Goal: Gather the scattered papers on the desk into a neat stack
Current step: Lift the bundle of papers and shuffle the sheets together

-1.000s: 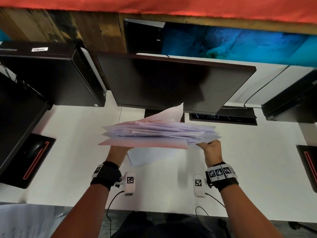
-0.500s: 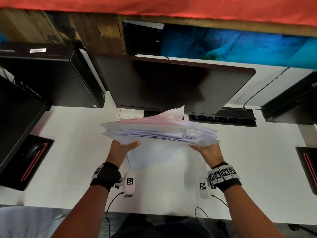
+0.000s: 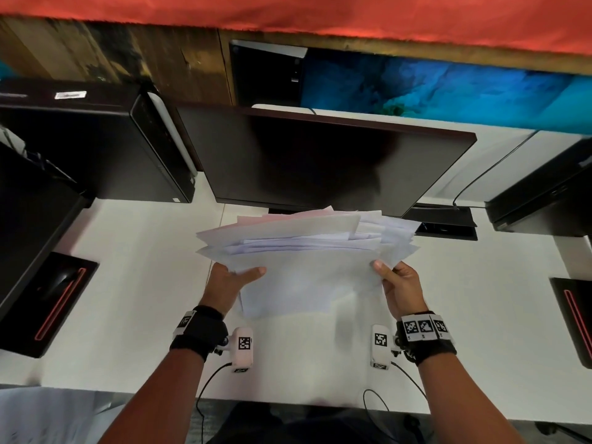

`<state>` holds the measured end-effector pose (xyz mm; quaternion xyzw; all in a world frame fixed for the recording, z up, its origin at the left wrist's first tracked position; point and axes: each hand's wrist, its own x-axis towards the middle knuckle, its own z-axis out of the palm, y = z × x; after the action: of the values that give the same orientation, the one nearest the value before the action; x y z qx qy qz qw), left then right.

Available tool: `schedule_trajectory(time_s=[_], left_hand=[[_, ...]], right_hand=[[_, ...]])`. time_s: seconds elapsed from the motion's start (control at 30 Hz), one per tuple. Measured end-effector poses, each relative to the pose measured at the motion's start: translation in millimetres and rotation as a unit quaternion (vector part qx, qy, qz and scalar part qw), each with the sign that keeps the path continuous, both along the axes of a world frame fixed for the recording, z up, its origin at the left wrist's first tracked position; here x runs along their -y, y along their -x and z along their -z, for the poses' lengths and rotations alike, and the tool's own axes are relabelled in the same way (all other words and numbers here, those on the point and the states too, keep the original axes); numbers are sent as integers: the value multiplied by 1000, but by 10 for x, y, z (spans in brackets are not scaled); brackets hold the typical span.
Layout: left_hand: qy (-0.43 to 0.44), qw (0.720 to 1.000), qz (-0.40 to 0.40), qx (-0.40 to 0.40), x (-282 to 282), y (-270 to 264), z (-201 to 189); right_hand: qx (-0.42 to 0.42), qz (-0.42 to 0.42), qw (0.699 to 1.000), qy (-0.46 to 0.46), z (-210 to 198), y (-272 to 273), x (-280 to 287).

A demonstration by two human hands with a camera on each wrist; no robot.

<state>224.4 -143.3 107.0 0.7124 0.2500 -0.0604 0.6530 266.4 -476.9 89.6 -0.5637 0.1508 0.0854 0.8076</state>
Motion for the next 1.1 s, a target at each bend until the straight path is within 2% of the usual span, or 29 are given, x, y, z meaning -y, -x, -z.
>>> schedule_trajectory(time_s=[0.07, 0.2, 0.27, 0.33, 0.43, 0.53, 0.6, 0.7, 0.8, 0.87, 0.93, 0.97, 1.03, 1.07, 1.1], left_hand=[[7, 1000, 14, 12, 29, 26, -88], [30, 999, 21, 34, 96, 56, -241], [28, 998, -4, 57, 178, 74, -324], [29, 998, -26, 47, 202, 95, -384], [8, 1000, -7, 21, 90, 85, -174], [-3, 1000, 8, 5, 67, 63, -74], [7, 999, 2, 32, 73, 69, -21], [0, 997, 22, 70, 64, 89, 13], [8, 996, 28, 90, -18, 83, 71], [21, 991, 24, 127, -43, 81, 77], [31, 990, -1, 138, -29, 85, 57], [34, 990, -12, 133, -28, 88, 73], [48, 992, -34, 109, -2, 87, 44], [65, 992, -46, 94, -4, 90, 58], [77, 992, -54, 86, -21, 96, 74]], right_hand=[[-3, -25, 996, 84, 11, 23, 20], [29, -54, 968, 244, 23, 47, 44], [43, -59, 967, 246, -39, 40, 31], [34, -40, 970, 238, -62, 30, 10], [12, 8, 979, 204, -25, 35, 46], [15, 6, 985, 170, -107, 82, 27], [33, -6, 976, 213, -173, 88, 40], [98, -38, 937, 332, -253, 68, 140], [167, -42, 876, 450, -293, 53, 328], [183, -19, 844, 505, -319, 35, 432], [173, 33, 823, 540, -404, 35, 500], [177, 56, 801, 569, -478, 46, 526], [200, 85, 737, 640, -594, 84, 610], [208, 92, 718, 657, -665, 110, 652], [212, 92, 717, 657, -754, 138, 686]])
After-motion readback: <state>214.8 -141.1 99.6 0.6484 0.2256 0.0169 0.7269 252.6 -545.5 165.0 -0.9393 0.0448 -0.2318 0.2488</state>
